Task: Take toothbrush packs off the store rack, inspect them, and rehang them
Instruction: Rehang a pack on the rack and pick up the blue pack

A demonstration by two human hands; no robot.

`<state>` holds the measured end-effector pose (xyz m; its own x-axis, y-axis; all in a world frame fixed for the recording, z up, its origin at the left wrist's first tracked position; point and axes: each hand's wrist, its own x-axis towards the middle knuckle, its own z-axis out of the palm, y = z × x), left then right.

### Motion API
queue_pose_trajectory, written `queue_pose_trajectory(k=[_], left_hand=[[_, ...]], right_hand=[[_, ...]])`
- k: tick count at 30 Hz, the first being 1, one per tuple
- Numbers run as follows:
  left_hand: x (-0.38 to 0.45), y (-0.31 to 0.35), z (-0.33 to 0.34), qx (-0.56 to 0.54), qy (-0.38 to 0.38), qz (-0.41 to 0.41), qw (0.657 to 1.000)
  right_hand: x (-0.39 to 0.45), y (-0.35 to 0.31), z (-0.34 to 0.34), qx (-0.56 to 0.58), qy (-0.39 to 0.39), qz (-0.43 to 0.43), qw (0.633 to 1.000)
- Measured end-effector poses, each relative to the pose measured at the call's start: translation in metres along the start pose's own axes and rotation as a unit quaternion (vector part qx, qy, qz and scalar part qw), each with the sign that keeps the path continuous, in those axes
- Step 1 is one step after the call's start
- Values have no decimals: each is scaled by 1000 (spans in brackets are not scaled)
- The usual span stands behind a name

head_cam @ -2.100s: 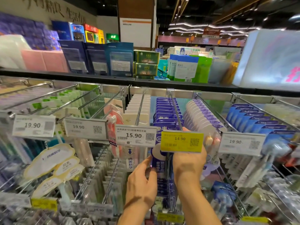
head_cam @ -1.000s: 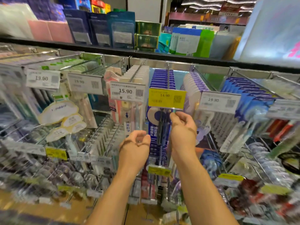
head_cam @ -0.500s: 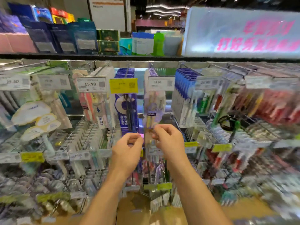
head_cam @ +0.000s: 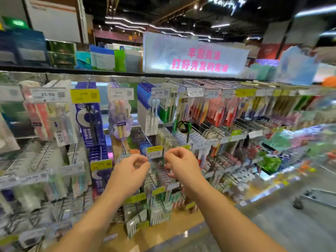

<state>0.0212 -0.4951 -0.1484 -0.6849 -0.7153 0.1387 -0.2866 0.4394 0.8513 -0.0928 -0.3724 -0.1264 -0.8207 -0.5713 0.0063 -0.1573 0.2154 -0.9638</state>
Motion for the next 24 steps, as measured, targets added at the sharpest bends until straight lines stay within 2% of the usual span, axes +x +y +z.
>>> queue_pose_trajectory(k=[12,18,24], left_hand=[[10,123,156,29,-92,69,993],[16,204,276,22,-131,94,987],[30,285,376,58,-161,122,978]], right_hand=[[9,32,-200,-31,93,4,995],[31,55,-329,-56,122,-3,991],[51,80,-466,-29,161,11,986]])
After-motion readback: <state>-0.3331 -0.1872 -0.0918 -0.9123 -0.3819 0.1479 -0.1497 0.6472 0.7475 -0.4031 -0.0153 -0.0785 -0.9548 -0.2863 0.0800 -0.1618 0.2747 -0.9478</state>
